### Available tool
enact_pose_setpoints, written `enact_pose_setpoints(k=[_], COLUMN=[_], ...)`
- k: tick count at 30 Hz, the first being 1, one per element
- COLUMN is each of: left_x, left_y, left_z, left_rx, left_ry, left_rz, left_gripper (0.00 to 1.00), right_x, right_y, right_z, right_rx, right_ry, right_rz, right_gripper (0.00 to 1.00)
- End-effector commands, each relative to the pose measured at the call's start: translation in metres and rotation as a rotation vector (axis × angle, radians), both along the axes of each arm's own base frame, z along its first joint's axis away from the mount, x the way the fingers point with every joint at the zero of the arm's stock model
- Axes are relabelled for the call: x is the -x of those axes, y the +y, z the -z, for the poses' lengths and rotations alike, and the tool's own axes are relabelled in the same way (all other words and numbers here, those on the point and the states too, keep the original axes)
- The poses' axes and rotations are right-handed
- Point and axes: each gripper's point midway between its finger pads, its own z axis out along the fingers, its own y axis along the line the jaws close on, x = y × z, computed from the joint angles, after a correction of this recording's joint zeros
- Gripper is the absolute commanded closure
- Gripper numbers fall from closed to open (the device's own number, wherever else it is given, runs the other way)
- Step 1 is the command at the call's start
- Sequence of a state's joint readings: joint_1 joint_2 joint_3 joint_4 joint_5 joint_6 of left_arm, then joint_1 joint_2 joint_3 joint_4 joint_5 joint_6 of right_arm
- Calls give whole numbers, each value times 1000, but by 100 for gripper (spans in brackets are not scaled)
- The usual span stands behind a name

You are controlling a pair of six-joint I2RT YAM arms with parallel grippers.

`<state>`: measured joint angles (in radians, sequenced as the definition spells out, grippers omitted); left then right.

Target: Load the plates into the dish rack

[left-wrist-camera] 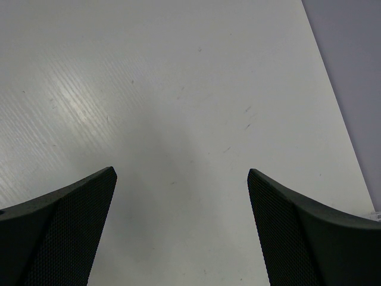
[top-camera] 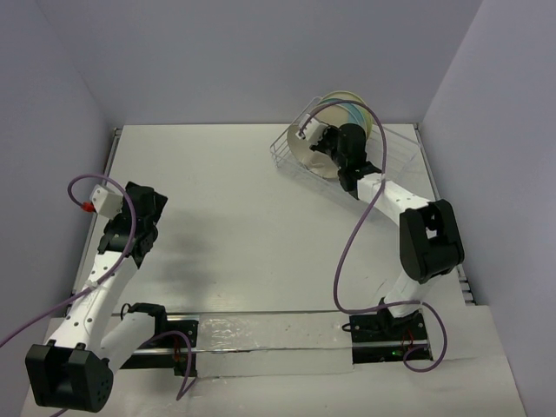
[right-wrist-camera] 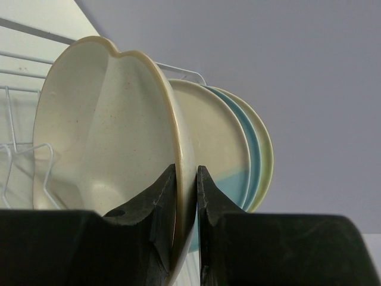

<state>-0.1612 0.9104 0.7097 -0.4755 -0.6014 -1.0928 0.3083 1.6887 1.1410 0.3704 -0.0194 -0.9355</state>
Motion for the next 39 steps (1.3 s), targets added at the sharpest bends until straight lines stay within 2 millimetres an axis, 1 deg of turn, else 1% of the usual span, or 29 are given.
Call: enact_pose_setpoints(k=[1, 3, 7, 10, 13, 15, 16, 17, 20, 21, 22, 24, 25, 27, 28, 29, 31, 32, 33, 34, 36, 39], left_x=[-3, -4, -5, -7, -8, -9, -8, -8, -6, -6, -6, -6, -6, -5, -5, -5, -4, -4, -4, -4, -4, -8], left_y=[5, 5, 7, 6, 5, 5, 6, 6, 7, 7, 6, 6, 6, 5, 4, 5, 5, 5, 4, 4, 3, 2], left_z=[-8, -10, -13, -13, -13, -13, -14, -15, -18, -19, -20, -23, -24, -26, -26, -27, -29, -30, -32, -34, -38, -48], left_rx=[-2, -5, -14, -15, -15, -15, -17, -17, -24, -24, -25, -25, -25, -25, -25, -25, -26, -28, -29, -29, -29, -24], left_ry=[-30, -32, -25, -31, -30, -28, -26, -28, -37, -41, -44, -57, -60, -66, -67, -69, -76, -78, -85, -92, -108, -150], left_rz=[-28, -27, -33, -28, -23, -22, -23, -24, -22, -20, -18, -14, -11, -3, 1, 1, 5, 8, 10, 14, 20, 31], left_gripper=[1, 1, 1, 1, 1, 1, 1, 1, 1, 1, 1, 1, 1, 1, 1, 1, 0, 1, 1, 1, 1, 1], right_x=[39, 34, 23, 18, 13, 10, 8, 7, 7, 8, 7, 7, 8, 8, 10, 9, 10, 10, 10, 10, 7, 12], right_y=[-15, -11, -5, 4, 19, 24, 26, 26, 27, 27, 27, 28, 28, 31, 32, 33, 36, 36, 35, 33, 23, 18], right_z=[110, 105, 92, 80, 69, 62, 59, 57, 49, 46, 44, 34, 30, 16, 5, 1, -27, -36, -43, -60, -88, -109], right_rx=[86, 74, 79, 133, 139, 131, 124, 122, 112, 107, 102, 78, 68, 35, 14, 3, -58, -73, -83, -125, -208, -304], right_ry=[361, 353, 318, 275, 252, 242, 236, 232, 219, 214, 211, 198, 192, 172, 156, 151, 112, 99, 87, 63, 22, -5], right_rz=[-10, -21, -33, -59, -77, -78, -78, -74, -65, -62, -59, -53, -53, -57, -62, -61, -62, -58, -51, -29, 50, 83], right_gripper=[99, 98, 91, 85, 82, 77, 68, 67, 50, 46, 44, 36, 34, 26, 23, 23, 11, 10, 4, 0, 0, 0])
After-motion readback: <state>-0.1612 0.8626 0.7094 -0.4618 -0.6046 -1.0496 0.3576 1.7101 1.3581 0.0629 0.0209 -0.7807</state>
